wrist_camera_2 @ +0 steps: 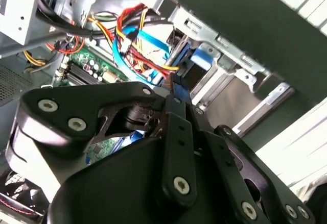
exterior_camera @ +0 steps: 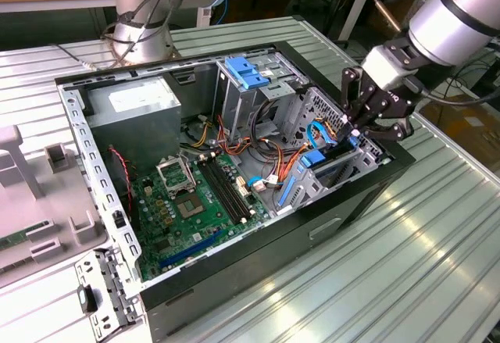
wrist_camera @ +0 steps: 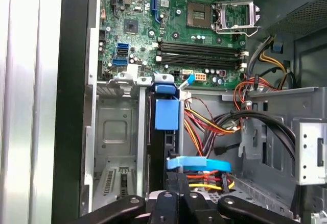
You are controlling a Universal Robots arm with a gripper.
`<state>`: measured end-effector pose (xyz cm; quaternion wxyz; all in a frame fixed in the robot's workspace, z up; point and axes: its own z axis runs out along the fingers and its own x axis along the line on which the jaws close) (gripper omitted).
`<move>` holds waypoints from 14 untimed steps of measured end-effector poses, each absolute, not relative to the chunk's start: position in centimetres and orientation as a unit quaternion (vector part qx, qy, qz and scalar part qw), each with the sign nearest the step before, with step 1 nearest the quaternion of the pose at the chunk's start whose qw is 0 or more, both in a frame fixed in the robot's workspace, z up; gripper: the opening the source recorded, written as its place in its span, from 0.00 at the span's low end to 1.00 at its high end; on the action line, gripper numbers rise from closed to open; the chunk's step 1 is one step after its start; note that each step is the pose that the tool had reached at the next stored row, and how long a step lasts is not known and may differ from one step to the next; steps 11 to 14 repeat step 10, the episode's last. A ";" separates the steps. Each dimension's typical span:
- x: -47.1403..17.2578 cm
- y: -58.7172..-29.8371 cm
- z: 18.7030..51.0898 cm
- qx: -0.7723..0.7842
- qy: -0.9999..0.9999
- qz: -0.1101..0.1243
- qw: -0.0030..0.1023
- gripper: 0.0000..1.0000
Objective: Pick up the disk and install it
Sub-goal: 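Insert the second disk wire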
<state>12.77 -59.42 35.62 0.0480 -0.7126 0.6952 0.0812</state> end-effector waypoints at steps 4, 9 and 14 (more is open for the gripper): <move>13.6 -59.4 36.3 -0.712 0.695 0.085 0.050 0.11; 13.6 -59.4 36.3 -0.712 0.695 0.085 0.050 0.11; 13.6 -59.4 36.3 -0.712 0.695 0.085 0.050 0.11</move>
